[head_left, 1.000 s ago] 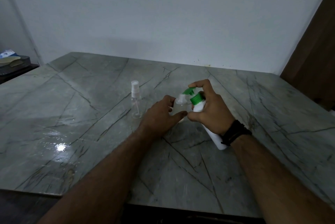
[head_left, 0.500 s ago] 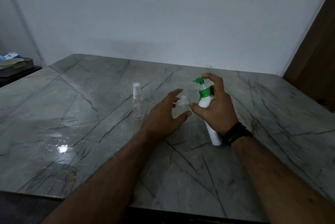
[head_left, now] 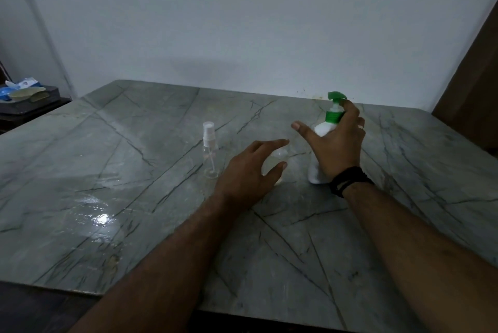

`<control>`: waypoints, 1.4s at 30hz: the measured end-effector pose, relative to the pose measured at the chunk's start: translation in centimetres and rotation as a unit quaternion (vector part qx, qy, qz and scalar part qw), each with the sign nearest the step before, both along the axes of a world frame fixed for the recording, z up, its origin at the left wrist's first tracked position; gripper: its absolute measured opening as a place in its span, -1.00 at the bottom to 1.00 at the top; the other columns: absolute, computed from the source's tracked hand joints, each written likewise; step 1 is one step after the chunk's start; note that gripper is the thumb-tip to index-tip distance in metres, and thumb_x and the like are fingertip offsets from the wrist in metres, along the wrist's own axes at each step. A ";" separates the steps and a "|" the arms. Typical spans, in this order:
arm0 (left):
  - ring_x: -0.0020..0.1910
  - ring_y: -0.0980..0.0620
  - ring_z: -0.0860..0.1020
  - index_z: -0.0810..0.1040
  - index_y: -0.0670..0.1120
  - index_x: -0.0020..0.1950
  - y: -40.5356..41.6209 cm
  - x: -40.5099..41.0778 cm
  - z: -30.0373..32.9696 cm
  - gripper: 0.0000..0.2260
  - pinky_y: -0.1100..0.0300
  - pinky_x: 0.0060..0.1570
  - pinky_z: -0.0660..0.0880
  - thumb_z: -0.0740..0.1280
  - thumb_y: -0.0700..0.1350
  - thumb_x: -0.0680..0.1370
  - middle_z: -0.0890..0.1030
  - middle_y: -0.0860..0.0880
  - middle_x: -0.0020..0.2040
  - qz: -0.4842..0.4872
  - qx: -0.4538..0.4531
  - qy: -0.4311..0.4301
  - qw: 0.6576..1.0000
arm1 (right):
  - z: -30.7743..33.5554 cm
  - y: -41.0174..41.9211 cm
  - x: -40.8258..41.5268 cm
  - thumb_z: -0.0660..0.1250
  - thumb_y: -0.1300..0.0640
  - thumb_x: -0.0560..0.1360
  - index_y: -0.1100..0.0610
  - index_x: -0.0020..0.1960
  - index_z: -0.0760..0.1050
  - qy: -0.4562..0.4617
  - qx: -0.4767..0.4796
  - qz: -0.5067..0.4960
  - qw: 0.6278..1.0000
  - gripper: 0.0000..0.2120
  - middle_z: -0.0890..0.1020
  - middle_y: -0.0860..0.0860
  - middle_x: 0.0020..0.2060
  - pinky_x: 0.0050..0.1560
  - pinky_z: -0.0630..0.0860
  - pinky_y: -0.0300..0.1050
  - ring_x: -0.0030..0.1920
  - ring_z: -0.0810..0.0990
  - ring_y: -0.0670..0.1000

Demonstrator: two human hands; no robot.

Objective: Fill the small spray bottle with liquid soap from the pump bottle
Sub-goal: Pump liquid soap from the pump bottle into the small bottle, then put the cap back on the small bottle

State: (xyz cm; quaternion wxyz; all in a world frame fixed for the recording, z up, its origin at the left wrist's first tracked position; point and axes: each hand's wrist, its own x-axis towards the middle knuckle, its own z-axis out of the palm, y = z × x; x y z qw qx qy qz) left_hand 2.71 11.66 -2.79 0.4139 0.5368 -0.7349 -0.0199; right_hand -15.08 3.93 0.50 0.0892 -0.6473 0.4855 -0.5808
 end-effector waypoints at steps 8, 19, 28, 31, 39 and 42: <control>0.20 0.15 0.46 0.17 0.31 0.45 0.0 -0.2 0.0 -0.48 0.36 0.04 0.32 0.24 0.23 0.52 0.44 0.09 0.34 -0.008 0.020 0.019 1.000 | -1.1 1.4 -0.5 0.38 -0.29 0.44 0.24 0.41 0.28 0.057 -0.032 -0.051 0.997 -0.22 0.41 0.20 0.21 0.24 0.39 0.16 0.20 0.33 0.14; 0.16 0.05 0.47 0.39 0.02 0.31 1.9 0.2 2.3 -0.62 0.14 0.07 0.50 0.32 0.09 0.53 0.38 0.00 0.28 0.076 -0.066 0.071 0.992 | -1.4 3.6 -1.6 0.45 -0.17 0.45 0.12 0.60 0.01 0.043 0.009 0.008 0.999 -0.06 0.26 0.16 0.45 0.47 0.23 0.07 0.45 0.22 0.13; -0.09 0.14 0.48 0.49 0.14 0.11 4.3 1.4 0.5 -0.75 0.24 -0.23 0.38 0.26 0.22 0.51 0.51 0.12 0.04 0.093 0.124 -0.053 0.987 | 0.0 6.9 -3.0 0.24 -0.26 0.51 0.12 0.55 0.19 0.015 -0.026 -0.030 0.999 -0.26 0.23 0.19 0.46 0.33 0.16 -0.17 0.45 0.20 0.14; -0.09 0.15 0.46 0.44 0.15 0.16 4.2 1.3 0.2 -0.73 0.29 -0.28 0.32 0.27 0.21 0.52 0.52 0.09 0.06 0.091 0.151 -0.099 0.979 | 0.2 8.6 -2.5 0.38 -0.04 0.49 0.15 0.33 0.46 0.101 -0.108 -0.027 0.989 -0.52 0.36 0.20 0.28 0.17 0.23 -0.37 0.27 0.29 0.11; -0.18 0.13 0.46 0.38 0.13 0.05 4.4 0.5 0.8 -0.79 0.17 -0.22 0.39 0.23 0.21 0.54 0.49 0.10 -0.12 0.147 0.144 -0.155 0.966 | 0.0 10.3 1.5 0.46 0.09 0.47 0.12 0.30 0.46 0.140 -0.019 0.094 0.985 -0.57 0.42 0.10 0.22 0.18 0.30 -0.28 0.21 0.43 0.02; -0.20 0.11 0.47 0.37 0.10 0.02 4.8 0.2 1.3 -0.83 0.16 -0.22 0.39 0.23 0.16 0.55 0.51 0.08 -0.13 0.153 0.143 -0.164 0.964 | -0.2 9.7 3.0 0.45 0.07 0.49 0.11 0.42 0.35 0.147 0.030 0.112 0.982 -0.44 0.38 0.10 0.31 0.19 0.29 -0.30 0.27 0.41 0.03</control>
